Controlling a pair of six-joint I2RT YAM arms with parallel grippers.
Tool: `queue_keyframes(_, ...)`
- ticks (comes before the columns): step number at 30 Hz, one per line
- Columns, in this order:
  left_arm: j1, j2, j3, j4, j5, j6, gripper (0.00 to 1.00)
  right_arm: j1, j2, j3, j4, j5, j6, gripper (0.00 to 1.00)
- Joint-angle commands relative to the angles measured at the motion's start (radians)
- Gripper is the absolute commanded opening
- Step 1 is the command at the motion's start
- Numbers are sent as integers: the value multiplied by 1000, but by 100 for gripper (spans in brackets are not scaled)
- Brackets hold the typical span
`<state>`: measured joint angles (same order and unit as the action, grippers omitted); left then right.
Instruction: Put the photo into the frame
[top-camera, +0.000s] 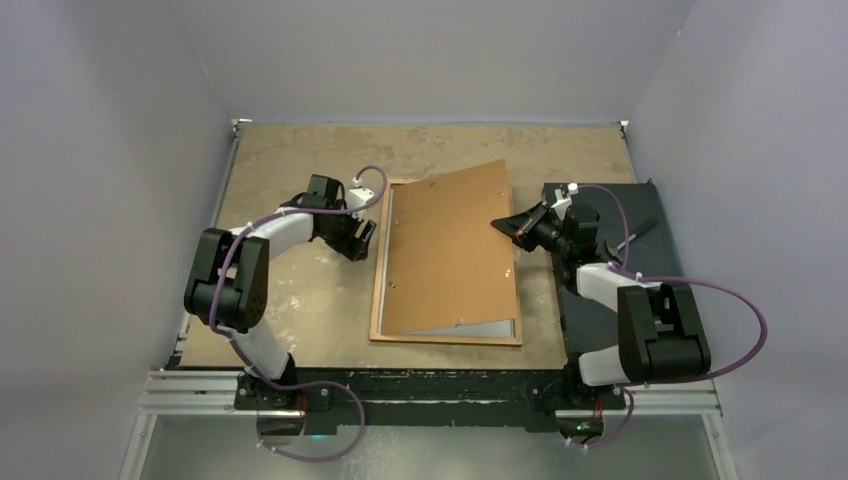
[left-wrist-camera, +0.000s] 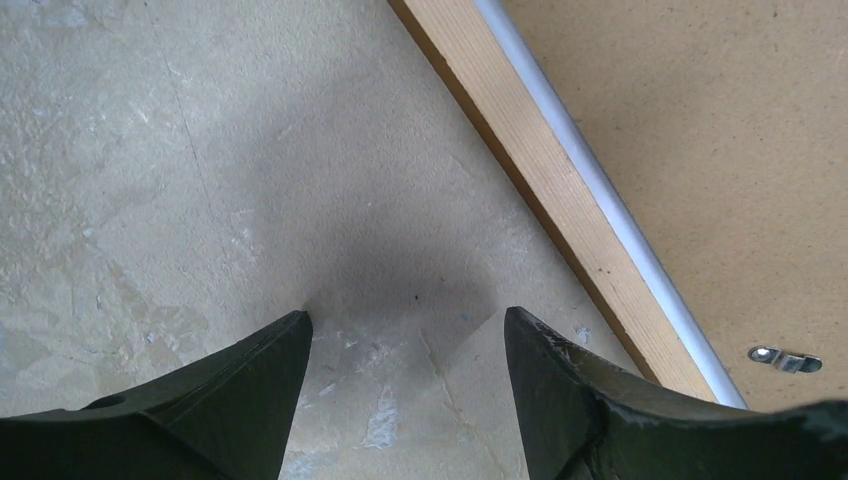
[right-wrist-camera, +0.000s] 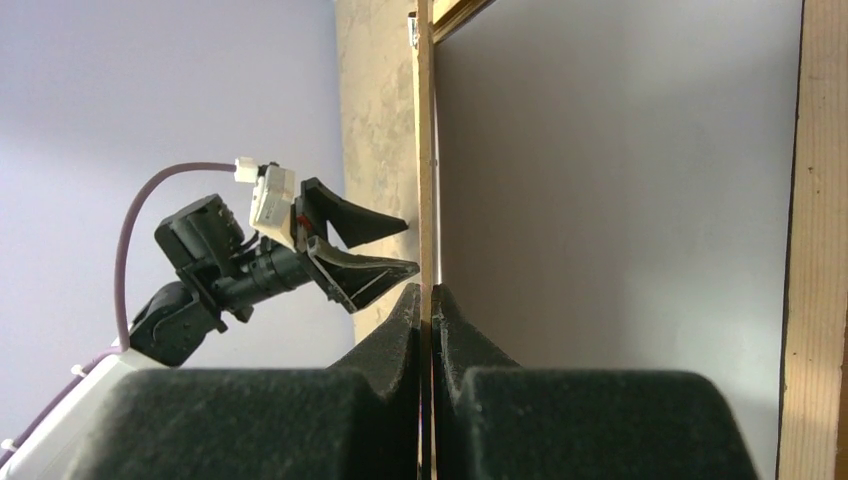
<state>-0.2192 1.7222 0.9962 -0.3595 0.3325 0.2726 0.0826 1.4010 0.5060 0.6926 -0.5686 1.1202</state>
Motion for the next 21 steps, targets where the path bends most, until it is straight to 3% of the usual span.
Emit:
queue_keyframes(1, -22, 1, -31, 24, 5, -11, 68, -6, 3, 20, 112, -35, 39, 0)
queue_keyframes(14, -88, 36, -22, 17, -4, 0, 66, -6, 49, -14, 178, -43, 26, 0)
queue_keyframes(21, -90, 41, -19, 5, -7, 30, 55, -6, 58, -20, 187, -46, 1, 0)
